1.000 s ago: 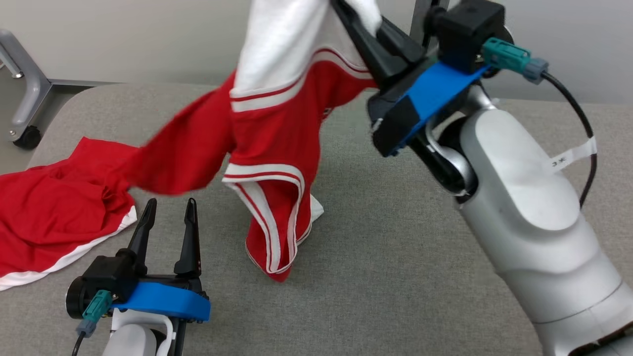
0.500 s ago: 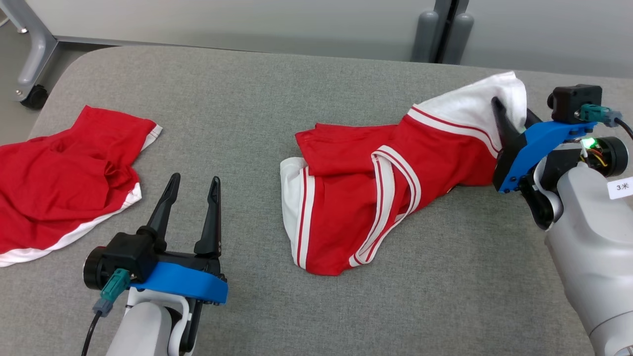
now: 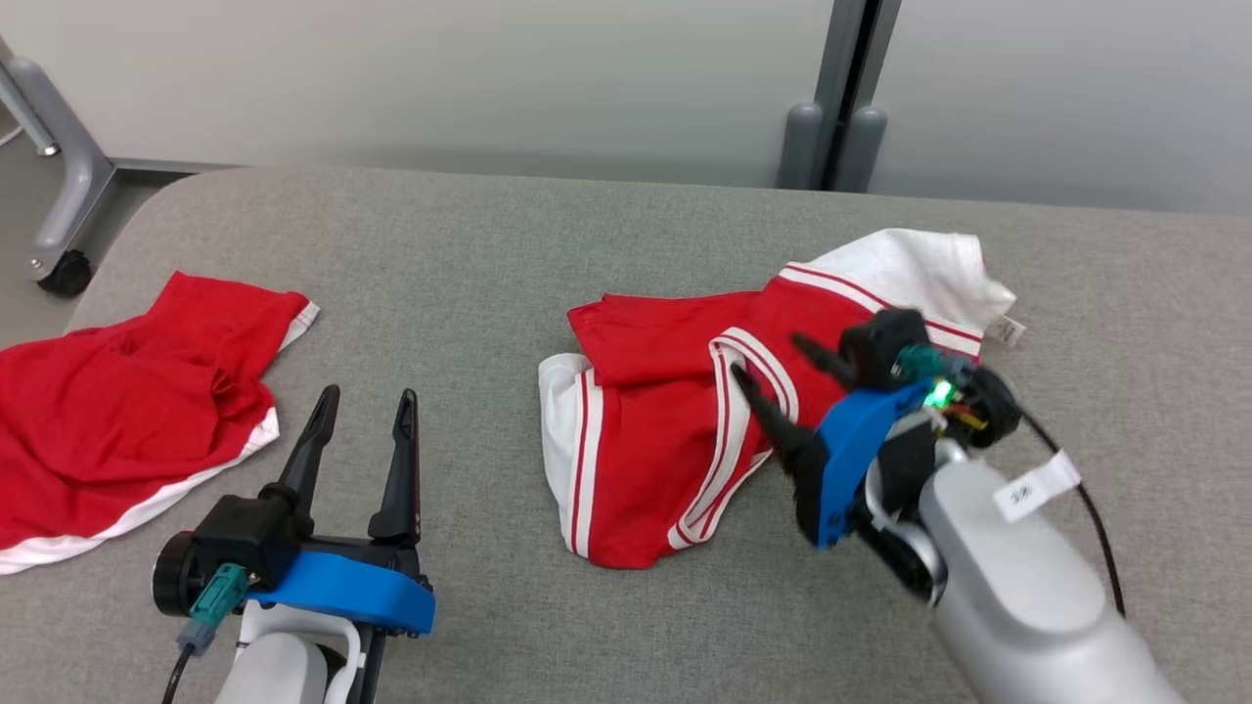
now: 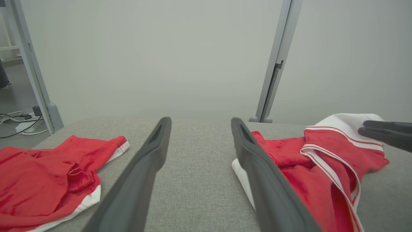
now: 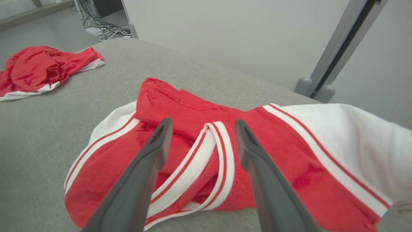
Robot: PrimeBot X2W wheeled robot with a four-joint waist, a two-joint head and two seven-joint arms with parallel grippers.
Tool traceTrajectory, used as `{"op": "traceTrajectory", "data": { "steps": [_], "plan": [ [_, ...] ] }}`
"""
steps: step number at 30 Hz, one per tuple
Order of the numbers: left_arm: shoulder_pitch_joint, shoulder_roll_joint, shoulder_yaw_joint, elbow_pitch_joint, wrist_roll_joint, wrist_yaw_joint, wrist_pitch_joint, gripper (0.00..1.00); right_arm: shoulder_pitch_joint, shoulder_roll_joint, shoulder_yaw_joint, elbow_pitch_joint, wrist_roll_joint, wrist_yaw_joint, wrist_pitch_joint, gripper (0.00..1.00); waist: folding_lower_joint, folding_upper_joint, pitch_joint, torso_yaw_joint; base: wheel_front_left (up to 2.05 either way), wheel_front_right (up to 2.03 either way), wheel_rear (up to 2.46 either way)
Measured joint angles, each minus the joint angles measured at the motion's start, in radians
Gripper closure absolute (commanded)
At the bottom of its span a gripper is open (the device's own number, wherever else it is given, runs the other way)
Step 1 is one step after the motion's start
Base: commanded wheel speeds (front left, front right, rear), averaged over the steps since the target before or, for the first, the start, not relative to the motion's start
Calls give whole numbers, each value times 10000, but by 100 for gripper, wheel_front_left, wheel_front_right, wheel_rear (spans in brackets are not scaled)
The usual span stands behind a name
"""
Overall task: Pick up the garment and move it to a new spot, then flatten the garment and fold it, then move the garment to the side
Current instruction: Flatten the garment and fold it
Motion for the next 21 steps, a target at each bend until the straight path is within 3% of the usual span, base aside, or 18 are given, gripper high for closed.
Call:
{"op": "traceTrajectory", "data": {
  "steps": [5,9,13,21],
  "plan": [
    [168,54,82,-48,-65,0,-2,0,2638,111,351,-2853,42,0,1244,0,0,0,-152,-161,0,0,0],
    [184,96,130,-67,-90,0,-2,0,3571,326,270,-3754,-391,0,1737,0,0,0,-70,-145,0,0,0],
    [141,111,117,-96,-105,0,-2,0,3698,491,192,-3756,-1001,0,1994,0,0,0,109,-74,0,0,0],
    [-75,84,-69,-115,-136,0,-2,0,2924,727,236,-2188,-1492,0,1841,0,0,0,476,292,0,0,0]
  ]
}}
